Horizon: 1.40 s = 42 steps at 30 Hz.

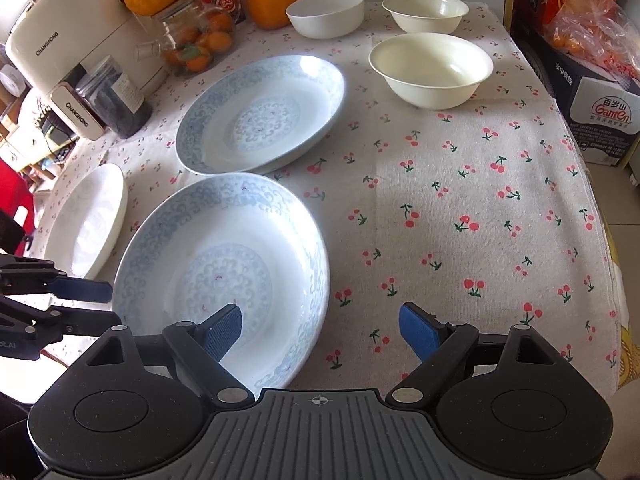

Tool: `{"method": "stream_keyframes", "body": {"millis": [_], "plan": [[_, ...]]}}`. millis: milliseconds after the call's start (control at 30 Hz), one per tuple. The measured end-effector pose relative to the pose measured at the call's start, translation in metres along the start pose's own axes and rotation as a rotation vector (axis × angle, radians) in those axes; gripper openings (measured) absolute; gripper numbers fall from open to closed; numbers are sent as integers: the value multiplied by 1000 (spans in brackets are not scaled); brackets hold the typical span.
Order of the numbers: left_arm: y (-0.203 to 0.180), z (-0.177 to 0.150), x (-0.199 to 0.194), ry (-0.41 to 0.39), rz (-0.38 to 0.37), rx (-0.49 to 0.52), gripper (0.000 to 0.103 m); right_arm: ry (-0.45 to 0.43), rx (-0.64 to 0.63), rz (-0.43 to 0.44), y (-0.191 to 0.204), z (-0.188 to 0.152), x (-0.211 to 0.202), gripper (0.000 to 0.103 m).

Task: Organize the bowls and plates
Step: 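Move the left gripper to the rim of the nearer blue-patterned plate, then grasp the blue-patterned plate with the left gripper and carry it onto the other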

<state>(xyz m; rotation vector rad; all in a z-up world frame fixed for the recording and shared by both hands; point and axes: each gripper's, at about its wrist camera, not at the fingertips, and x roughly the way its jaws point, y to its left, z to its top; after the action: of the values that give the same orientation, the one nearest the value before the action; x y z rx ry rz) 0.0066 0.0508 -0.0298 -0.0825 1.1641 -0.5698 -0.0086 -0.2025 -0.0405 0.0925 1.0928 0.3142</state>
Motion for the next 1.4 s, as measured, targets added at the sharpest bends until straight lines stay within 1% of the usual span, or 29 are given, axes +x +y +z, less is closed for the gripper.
{"method": "stream_keyframes", "body": {"millis": [100,133,167,200,267,300,333,367,400,433,533,667,967,1167,1400], "plan": [[1,1,3,4,11,-5,37,5,6,6,0,-1,3,85],[1,1,4,4,16,-6,33,5,5,8,1,-1,3,84],[2,1,5,5,19,-10,30,6,0,7,2,-1,4,79],[3,1,6,8,23,-17,28,7,-7,8,3,-2,6,75],[4,1,10,18,26,-22,22,15,-9,5,3,-2,9,53],[4,1,12,25,33,-23,20,19,3,3,2,-2,10,47],[4,2,14,31,38,-22,18,22,17,4,1,-3,11,35],[3,2,15,34,44,-20,17,24,28,10,1,-3,12,27],[3,2,17,36,51,-16,17,20,31,17,1,-3,13,24],[3,2,18,37,53,-14,17,13,23,23,2,-3,13,19],[3,2,17,34,57,-17,16,3,-8,19,6,-4,13,21],[2,1,16,38,61,-8,15,18,19,34,2,-3,10,17],[1,-1,8,34,48,-11,15,25,9,34,6,-4,0,16],[0,-1,-1,5,36,-15,15,-2,19,48,5,0,-12,14],[-1,7,-11,-54,23,-34,15,-55,45,59,3,12,-23,13]]}}
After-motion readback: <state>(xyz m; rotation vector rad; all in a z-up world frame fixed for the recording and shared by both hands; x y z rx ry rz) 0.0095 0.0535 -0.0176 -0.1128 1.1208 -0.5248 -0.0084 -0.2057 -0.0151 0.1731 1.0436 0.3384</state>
